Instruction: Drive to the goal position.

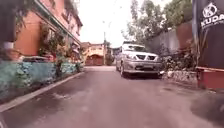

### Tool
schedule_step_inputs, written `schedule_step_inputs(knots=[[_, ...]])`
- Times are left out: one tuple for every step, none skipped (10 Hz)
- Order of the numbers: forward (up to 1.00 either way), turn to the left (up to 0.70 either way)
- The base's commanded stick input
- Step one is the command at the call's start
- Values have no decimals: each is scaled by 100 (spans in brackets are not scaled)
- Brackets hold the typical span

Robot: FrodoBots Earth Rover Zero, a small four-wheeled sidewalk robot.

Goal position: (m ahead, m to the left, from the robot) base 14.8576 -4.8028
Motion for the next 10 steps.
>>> schedule_step_inputs(knots=[[85, 9], [85, 9], [85, 9], [85, 9], [85, 9], [85, 9], [85, 9], [85, 9], [85, 9], [85, 9]])
